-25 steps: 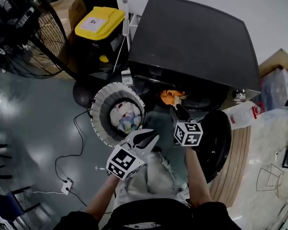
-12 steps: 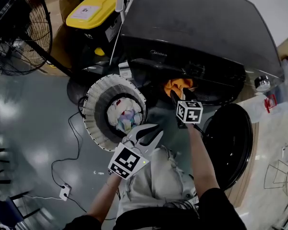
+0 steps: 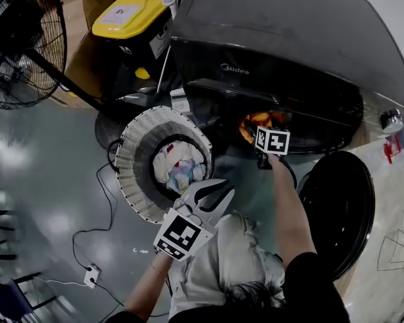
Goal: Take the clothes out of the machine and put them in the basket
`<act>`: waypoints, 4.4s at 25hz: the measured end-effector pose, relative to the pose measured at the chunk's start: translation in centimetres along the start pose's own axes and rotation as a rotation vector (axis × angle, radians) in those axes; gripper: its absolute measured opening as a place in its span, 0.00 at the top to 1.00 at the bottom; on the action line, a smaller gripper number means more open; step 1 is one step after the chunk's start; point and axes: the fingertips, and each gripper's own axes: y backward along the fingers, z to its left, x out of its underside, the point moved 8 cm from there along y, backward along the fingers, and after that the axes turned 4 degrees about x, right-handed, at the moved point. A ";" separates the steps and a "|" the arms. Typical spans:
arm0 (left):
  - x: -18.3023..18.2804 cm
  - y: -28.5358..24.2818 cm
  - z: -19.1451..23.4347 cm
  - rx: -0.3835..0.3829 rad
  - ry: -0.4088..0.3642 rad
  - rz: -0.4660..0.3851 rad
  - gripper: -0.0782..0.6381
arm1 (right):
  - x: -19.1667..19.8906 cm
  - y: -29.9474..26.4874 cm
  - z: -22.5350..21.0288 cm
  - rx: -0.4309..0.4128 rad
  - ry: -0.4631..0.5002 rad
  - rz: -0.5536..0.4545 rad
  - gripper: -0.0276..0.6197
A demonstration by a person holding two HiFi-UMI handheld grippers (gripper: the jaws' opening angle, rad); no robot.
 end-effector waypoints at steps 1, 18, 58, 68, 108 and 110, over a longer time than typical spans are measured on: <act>0.2 0.0 0.1 -0.001 0.005 -0.003 0.83 | 0.2 -0.6 -0.3 0.008 -0.008 0.019 0.25; -0.3 1.3 -1.9 -0.003 0.024 0.083 0.83 | 2.0 5.1 -0.9 0.002 -0.047 0.002 0.84; -20.3 9.4 -9.0 -0.075 -0.013 0.224 0.68 | -18.3 44.5 6.6 -0.316 0.041 -0.194 0.84; -18.2 3.4 -7.1 -0.043 0.002 0.336 0.53 | -26.9 52.3 8.7 -0.495 0.080 -0.399 0.85; -33.9 18.4 -2.3 -0.529 -0.053 -0.118 0.84 | -30.2 49.1 15.6 -0.682 0.425 -0.344 0.84; -34.9 19.7 -1.7 -0.539 -0.076 -0.129 0.84 | -29.9 48.3 17.3 -0.692 0.434 -0.326 0.84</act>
